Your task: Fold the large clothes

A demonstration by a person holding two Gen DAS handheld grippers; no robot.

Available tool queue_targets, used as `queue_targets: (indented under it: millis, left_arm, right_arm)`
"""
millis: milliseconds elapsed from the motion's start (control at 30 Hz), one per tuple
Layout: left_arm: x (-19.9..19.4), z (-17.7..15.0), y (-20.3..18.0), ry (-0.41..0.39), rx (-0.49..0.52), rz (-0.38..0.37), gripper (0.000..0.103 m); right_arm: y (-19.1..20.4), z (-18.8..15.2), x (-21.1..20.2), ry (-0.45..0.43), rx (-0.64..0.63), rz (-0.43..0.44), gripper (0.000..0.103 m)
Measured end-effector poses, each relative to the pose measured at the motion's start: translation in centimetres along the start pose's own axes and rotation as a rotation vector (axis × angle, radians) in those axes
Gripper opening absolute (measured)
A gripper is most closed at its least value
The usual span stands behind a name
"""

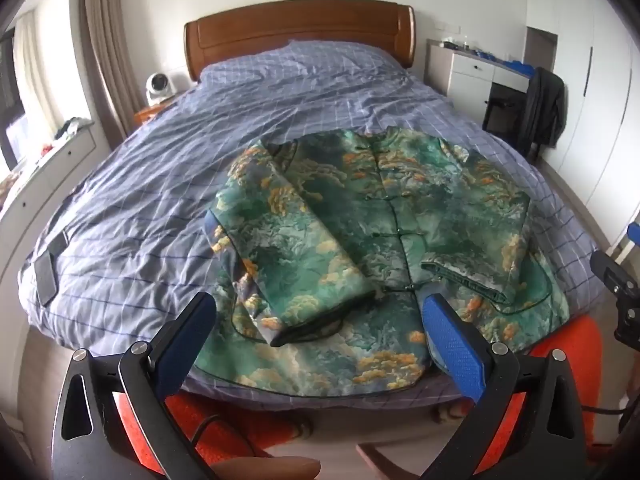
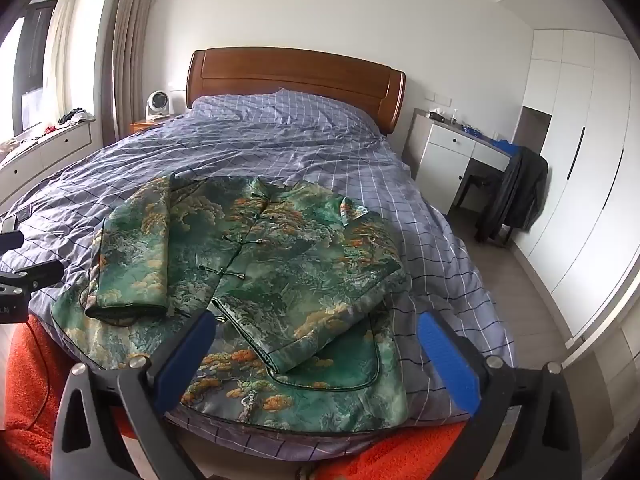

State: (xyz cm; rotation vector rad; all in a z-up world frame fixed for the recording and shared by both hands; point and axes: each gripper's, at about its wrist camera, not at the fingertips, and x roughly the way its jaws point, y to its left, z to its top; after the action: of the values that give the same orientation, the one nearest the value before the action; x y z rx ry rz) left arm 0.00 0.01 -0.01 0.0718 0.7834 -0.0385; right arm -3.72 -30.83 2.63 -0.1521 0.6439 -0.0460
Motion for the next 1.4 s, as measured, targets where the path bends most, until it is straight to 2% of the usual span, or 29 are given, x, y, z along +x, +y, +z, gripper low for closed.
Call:
queue_targets:
  millis: [100, 167, 567, 1400]
  left_arm:
    - [-0.4, -0.1, -0.5, -0.013, 0.004, 0.001, 0.103]
    - [-0.1, 0.1, 0.3, 0.024, -0.05, -0.043, 0.103]
    - [1.2, -0.3, 0.6, 0.026, -0.034, 0.015, 0.103]
    - [1.3, -0.1, 0.7, 0.019, -0.026, 0.011, 0.103]
  right_arm:
    - [0.0, 0.2, 0.1, 0.019, 0.008, 0.02, 0.103]
    - [0.1, 0.2, 0.0, 0.021, 0.009, 0.027, 0.103]
    - [-0.2, -0.1, 0.8, 0.025, 0.031, 0.024, 0.103]
    - [0.1, -0.2, 1.3, 0.034, 0.034, 0.025, 0.103]
